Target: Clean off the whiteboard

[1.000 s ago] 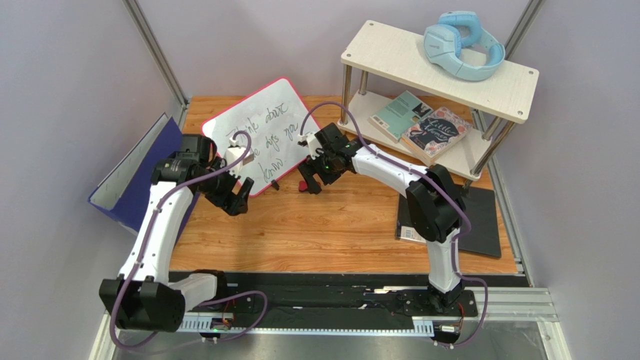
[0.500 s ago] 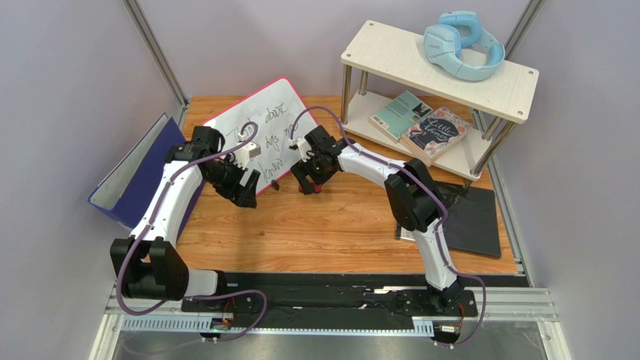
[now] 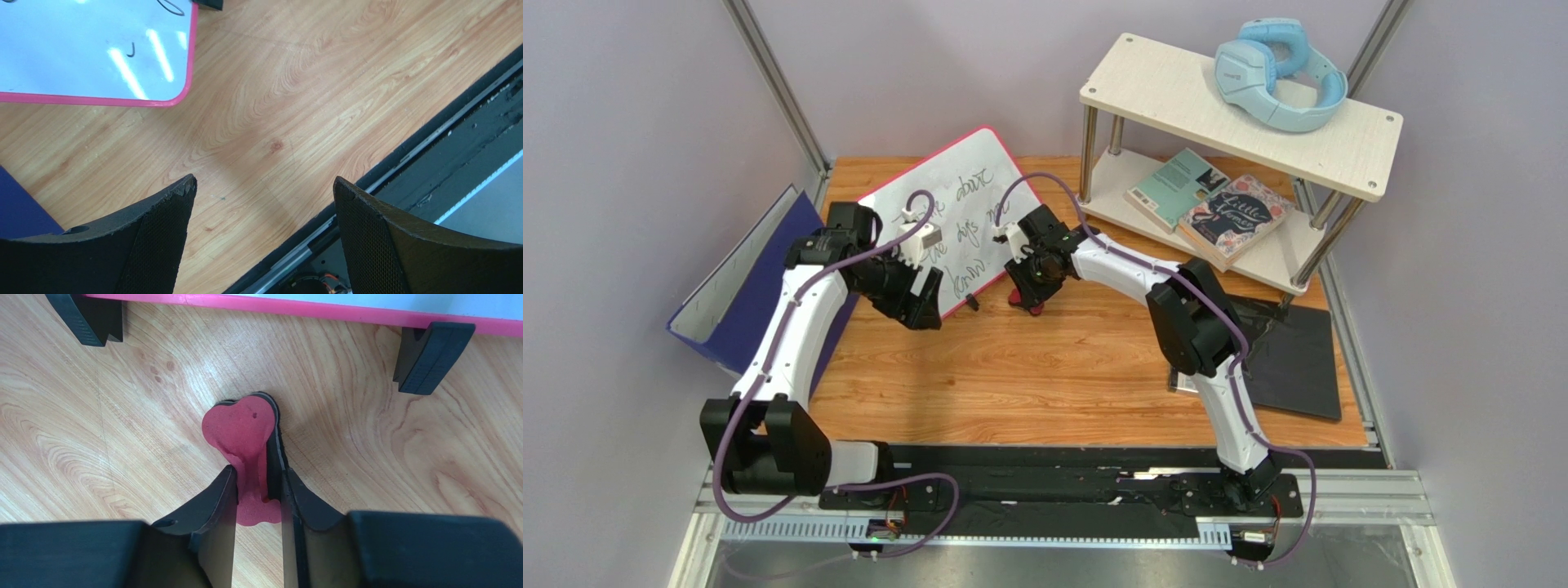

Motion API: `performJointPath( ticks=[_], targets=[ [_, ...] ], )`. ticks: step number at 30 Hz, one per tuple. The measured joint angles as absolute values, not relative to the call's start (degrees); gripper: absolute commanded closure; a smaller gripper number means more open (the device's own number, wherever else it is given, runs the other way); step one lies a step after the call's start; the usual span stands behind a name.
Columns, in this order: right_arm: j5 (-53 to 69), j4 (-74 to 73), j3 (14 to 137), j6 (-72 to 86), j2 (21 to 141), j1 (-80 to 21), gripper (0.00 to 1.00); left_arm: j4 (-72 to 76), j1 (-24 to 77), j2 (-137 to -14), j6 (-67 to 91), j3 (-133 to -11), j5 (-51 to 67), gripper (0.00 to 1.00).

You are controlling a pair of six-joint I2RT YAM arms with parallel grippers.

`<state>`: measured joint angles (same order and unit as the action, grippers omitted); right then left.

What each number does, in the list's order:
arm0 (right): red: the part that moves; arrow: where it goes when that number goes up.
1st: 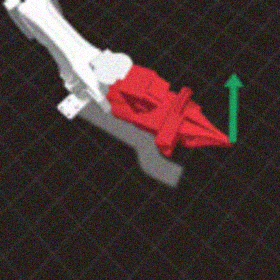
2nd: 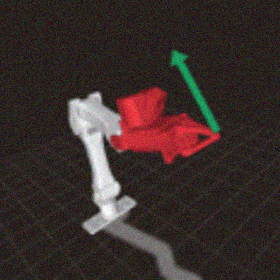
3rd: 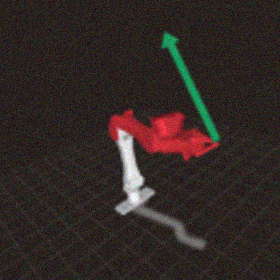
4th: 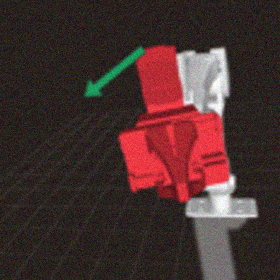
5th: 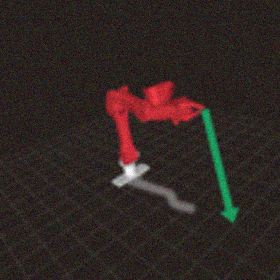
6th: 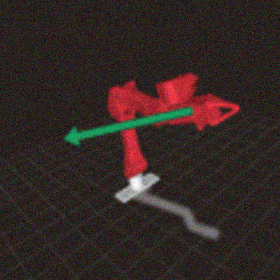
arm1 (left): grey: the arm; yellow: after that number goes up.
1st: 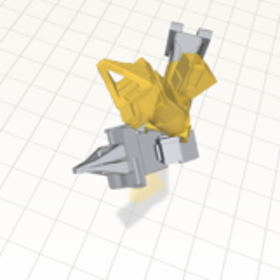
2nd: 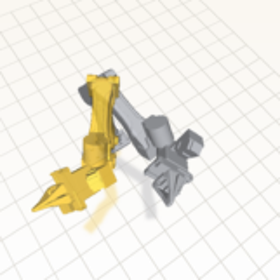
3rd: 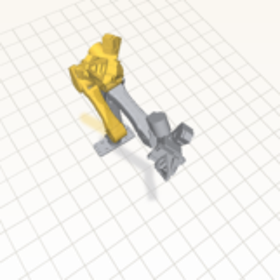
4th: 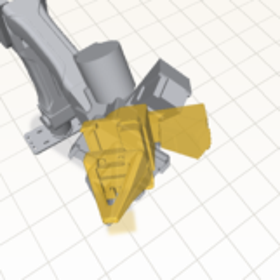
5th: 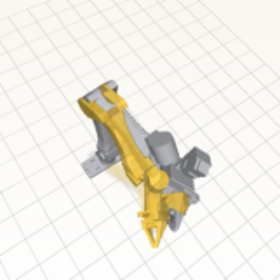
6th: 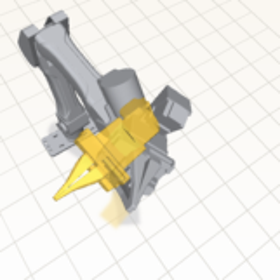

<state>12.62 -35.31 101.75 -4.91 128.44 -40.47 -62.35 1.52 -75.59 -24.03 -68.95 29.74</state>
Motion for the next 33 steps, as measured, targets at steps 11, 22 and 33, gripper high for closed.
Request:
performJointPath(
  ticks=[11, 22, 33],
  targets=[
    [12.73, -32.95, 99.57, -2.98, 127.09, -40.49, 1.00, -56.75, -1.28, -81.08, -18.02, -78.08, 29.23, 0.18],
    [11.68, -31.33, 94.54, 1.15, 121.64, -40.47, 1.00, -50.76, -6.96, -103.42, -11.77, -102.50, 26.65, 0.27],
    [12.80, -28.21, 95.42, 4.64, 116.31, -40.10, 1.00, -47.51, -14.83, -110.32, -10.39, -113.23, 25.50, 0.26]
  ],
)
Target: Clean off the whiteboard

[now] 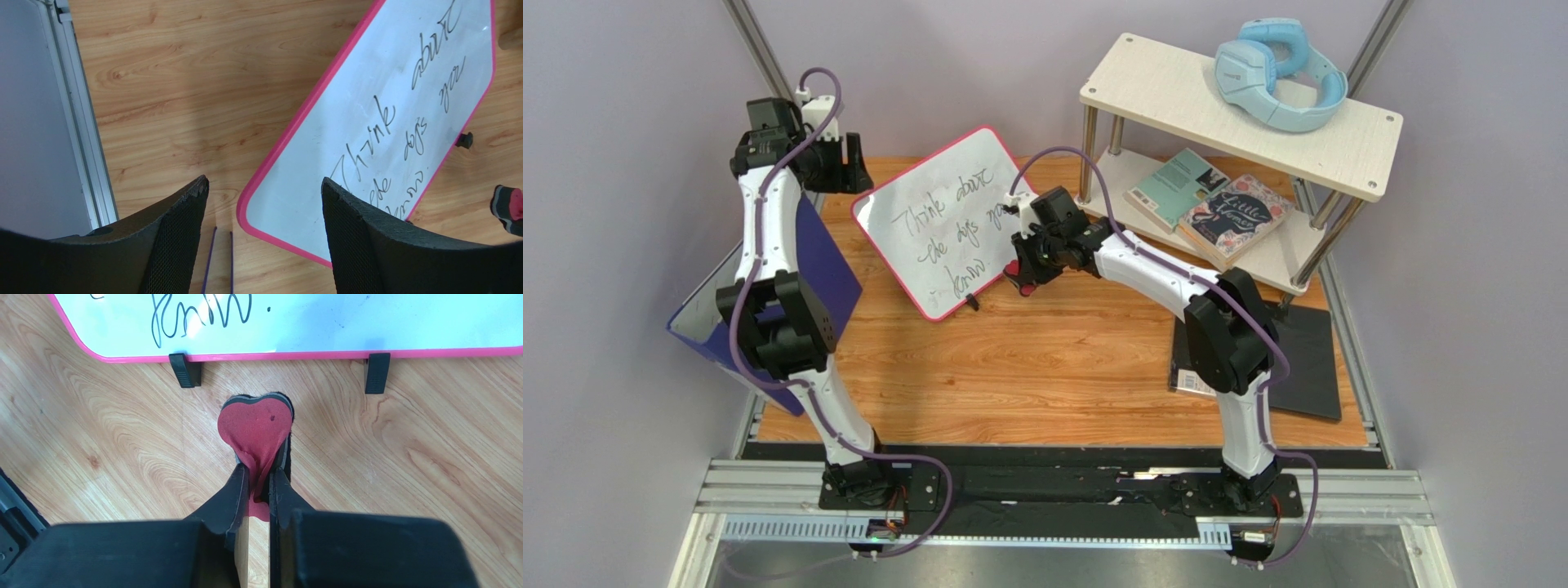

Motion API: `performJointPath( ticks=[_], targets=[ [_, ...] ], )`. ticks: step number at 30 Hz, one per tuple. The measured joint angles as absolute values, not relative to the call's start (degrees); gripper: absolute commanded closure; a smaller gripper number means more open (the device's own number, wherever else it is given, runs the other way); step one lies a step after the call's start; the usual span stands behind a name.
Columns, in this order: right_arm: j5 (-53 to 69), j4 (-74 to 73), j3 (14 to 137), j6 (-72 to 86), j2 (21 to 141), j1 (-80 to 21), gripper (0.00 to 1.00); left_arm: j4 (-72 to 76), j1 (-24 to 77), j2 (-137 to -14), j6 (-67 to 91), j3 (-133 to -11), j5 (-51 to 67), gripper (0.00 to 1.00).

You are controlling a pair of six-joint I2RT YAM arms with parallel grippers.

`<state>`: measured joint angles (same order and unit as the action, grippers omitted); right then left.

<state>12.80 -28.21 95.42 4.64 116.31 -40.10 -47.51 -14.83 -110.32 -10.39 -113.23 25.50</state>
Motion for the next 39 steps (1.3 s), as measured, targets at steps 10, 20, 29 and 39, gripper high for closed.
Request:
performJointPath(
  ticks=[10, 20, 29, 39],
  targets=[
    [15.79, -26.72, 95.42, 6.26, 116.31, -39.24, 1.00, -46.98, -16.67, -116.25, -10.52, -113.01, 33.21, 0.30],
    [18.70, -23.46, 95.55, 9.17, 116.33, -37.12, 1.00, -49.06, -17.45, -121.10, -12.21, -115.35, 44.49, 0.61],
    [18.48, -18.85, 102.21, 12.60, 120.29, -36.36, 1.00, -54.74, -17.67, -120.55, -13.67, -115.35, 57.43, 1.00],
    [13.98, -12.51, 104.73, 15.49, 125.62, -36.29, 1.00, -58.26, -17.39, -120.22, -18.31, -115.22, 56.36, 1.00]
  ],
)
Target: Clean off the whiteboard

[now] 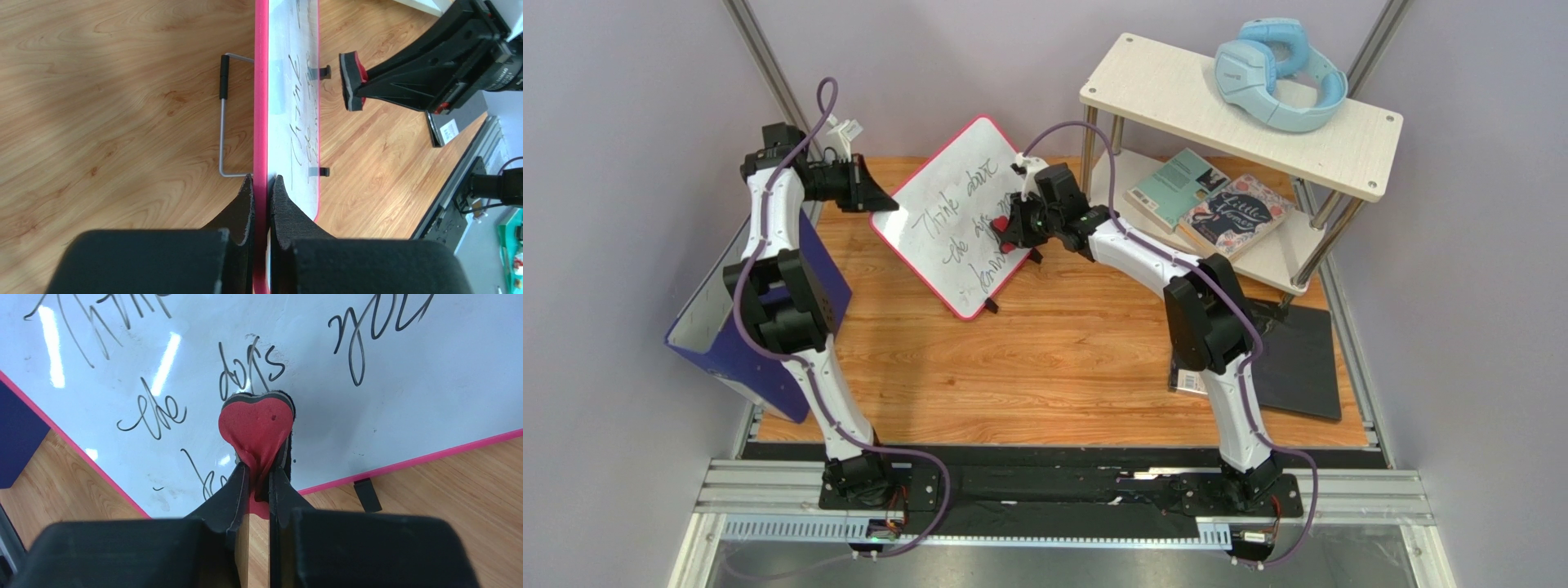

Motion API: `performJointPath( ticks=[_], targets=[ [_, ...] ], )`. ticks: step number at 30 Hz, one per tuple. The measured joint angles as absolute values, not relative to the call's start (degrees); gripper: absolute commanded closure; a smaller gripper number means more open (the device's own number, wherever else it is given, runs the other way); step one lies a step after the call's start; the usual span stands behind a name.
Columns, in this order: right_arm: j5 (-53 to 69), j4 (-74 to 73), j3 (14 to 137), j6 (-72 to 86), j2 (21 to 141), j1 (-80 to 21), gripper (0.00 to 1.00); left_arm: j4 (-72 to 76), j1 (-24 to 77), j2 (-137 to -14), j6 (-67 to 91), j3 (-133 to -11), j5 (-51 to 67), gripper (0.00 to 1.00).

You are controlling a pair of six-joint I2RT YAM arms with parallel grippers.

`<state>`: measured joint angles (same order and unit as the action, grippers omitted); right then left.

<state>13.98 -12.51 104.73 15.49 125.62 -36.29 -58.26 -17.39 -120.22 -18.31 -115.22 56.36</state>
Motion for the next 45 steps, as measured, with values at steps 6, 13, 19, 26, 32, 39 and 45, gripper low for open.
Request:
performJointPath(
  ticks=[6, 13, 19, 26, 32, 39, 45],
  targets=[
    [13.39, -9.96, 103.11, 16.93, 126.48, -36.29, 1.00, -60.38, -17.37, -118.69, -22.04, -114.91, 55.29, 1.00],
    [12.14, -8.10, 102.39, 17.37, 126.56, -36.29, 1.00, -64.40, -17.34, -115.70, -26.48, -114.32, 53.67, 1.00],
    [9.08, -5.32, 105.43, 18.17, 128.75, -36.29, 1.00, -67.59, -17.12, -114.91, -29.08, -115.02, 53.01, 1.00],
    [6.87, -4.01, 108.90, 16.99, 132.25, -37.23, 1.00, -70.70, -15.38, -114.91, -31.05, -117.36, 48.90, 1.00],
    [5.87, -3.73, 110.85, 12.32, 132.86, -39.79, 1.00, -71.16, -15.03, -114.85, -30.94, -117.71, 47.33, 1.00],
    [6.13, -3.51, 111.33, 9.54, 132.25, -44.99, 1.00, -71.66, -14.90, -114.87, -30.33, -118.32, 45.98, 1.00],
    [9.08, -3.62, 109.56, 9.58, 130.87, -47.88, 1.00, -72.20, -14.41, -114.98, -29.89, -119.39, 45.98, 1.00]
  ],
)
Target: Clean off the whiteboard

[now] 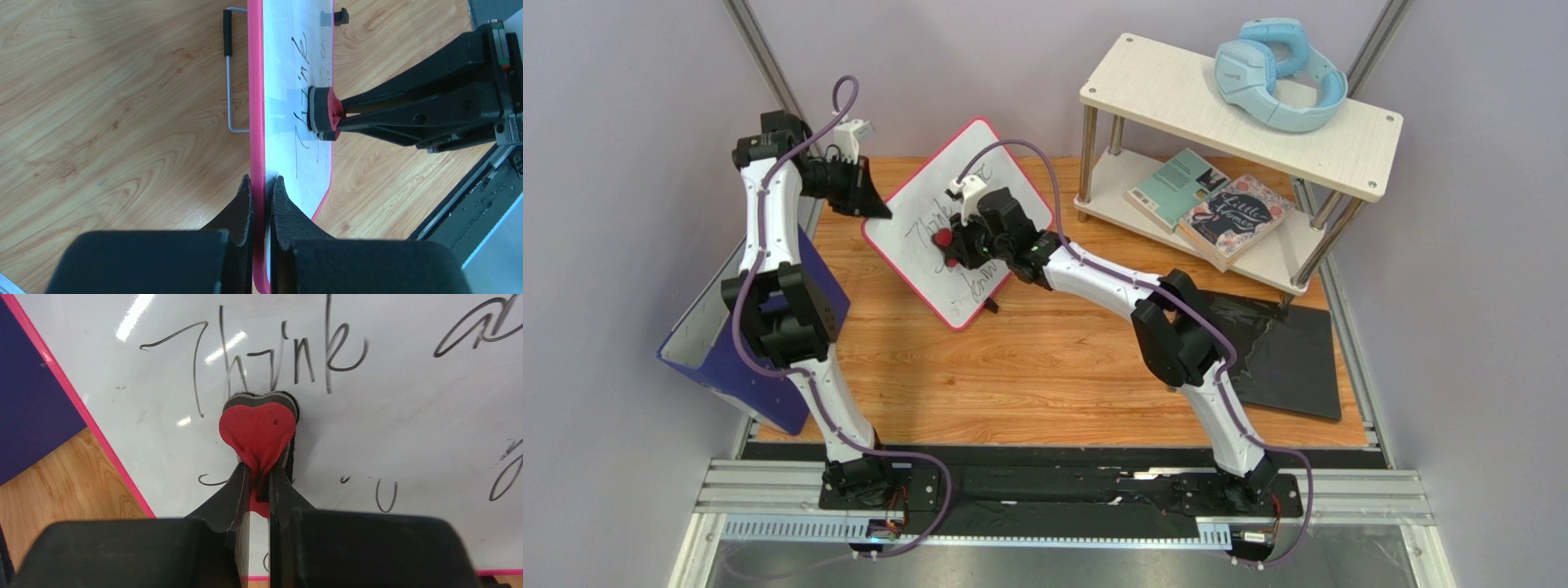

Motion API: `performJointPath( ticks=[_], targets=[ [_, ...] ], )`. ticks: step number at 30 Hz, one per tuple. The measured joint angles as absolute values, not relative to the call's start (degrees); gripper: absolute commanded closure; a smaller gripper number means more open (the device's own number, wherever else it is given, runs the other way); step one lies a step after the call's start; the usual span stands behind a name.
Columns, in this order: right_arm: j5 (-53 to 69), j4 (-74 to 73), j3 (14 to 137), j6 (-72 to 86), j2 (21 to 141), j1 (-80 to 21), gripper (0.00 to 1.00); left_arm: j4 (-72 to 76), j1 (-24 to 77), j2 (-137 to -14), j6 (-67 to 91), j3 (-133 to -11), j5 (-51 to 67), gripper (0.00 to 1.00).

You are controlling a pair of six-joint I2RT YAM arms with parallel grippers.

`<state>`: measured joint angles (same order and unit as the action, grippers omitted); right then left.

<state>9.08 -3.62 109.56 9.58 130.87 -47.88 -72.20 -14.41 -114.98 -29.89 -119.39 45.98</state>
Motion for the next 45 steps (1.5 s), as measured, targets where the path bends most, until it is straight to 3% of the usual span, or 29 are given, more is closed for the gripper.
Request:
performJointPath(
  ticks=[24, 35, 45],
  targets=[
    [6.76, -1.43, 103.61, 19.38, 128.99, -40.38, 1.00, -72.36, -12.62, -115.61, -28.64, -121.73, 46.98, 1.00],
    [6.70, -12.19, 118.80, 14.26, 133.38, -44.01, 1.00, -74.04, -12.82, -115.61, -28.67, -122.34, 46.39, 1.00],
    [3.44, -13.45, 125.21, 1.98, 134.80, -54.17, 1.00, -74.17, -12.86, -115.61, -28.73, -122.34, 46.37, 1.00]
  ],
)
